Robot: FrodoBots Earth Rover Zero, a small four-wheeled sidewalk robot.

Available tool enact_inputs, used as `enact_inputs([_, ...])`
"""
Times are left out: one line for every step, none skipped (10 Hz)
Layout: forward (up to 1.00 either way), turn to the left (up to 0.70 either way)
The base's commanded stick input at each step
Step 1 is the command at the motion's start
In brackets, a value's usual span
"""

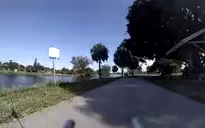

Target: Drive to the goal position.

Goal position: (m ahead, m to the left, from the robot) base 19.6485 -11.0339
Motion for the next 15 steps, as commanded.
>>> enact_inputs([0.85,0.00])
enact_inputs([0.85,0.00])
enact_inputs([0.85,0.00])
enact_inputs([0.85,0.00])
enact_inputs([0.85,0.00])
enact_inputs([0.85,0.00])
enact_inputs([0.85,0.00])
enact_inputs([0.85,0.00])
enact_inputs([0.85,0.00])
enact_inputs([0.85,0.00])
enact_inputs([0.85,0.00])
enact_inputs([0.85,0.00])
enact_inputs([0.85,0.00])
enact_inputs([0.85,0.00])
enact_inputs([0.85,0.00])
